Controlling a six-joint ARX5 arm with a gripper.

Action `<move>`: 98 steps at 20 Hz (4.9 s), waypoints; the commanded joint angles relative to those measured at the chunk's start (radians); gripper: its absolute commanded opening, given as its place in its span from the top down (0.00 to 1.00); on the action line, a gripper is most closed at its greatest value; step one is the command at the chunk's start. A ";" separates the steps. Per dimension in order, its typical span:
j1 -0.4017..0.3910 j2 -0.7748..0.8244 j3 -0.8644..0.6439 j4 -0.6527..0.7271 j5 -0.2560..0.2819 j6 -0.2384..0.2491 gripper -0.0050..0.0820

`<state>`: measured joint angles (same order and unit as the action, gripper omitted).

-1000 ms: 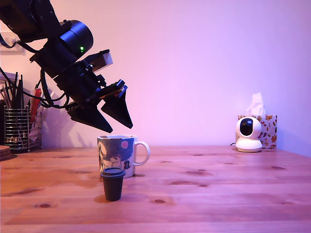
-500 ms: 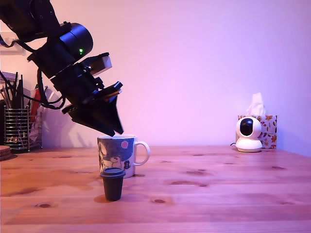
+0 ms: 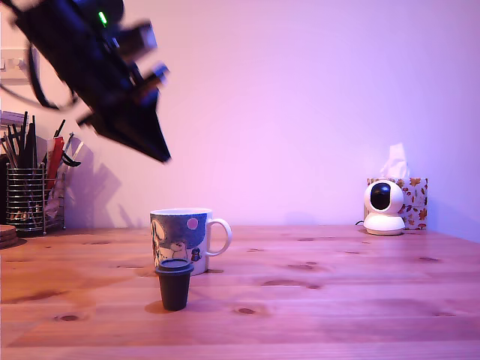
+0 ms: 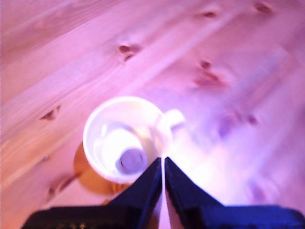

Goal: Pick up the coffee capsules on the table and drop them inside the coffee cup

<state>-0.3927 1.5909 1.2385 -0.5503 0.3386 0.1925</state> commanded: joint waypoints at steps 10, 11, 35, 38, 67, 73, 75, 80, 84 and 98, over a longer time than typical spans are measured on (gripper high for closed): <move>-0.003 -0.114 0.007 -0.355 -0.005 0.163 0.96; -0.003 -0.114 0.007 -0.366 -0.006 0.178 0.96; -0.046 -0.259 -0.117 -0.255 0.082 0.188 0.96; -0.056 -0.333 -0.231 -0.162 0.077 0.158 0.96; -0.057 -0.544 -0.779 0.366 0.110 0.095 0.80; -0.057 -0.534 -0.779 0.375 0.065 0.160 0.31; -0.057 -0.504 -0.779 0.396 0.067 0.180 0.31; -0.057 -0.348 -0.779 0.504 0.082 0.182 0.31; -0.057 -0.233 -0.779 0.624 0.103 0.182 0.31; -0.057 0.076 -0.779 1.005 0.225 0.174 0.31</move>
<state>-0.4454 1.6497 0.4770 0.4328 0.5568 0.3695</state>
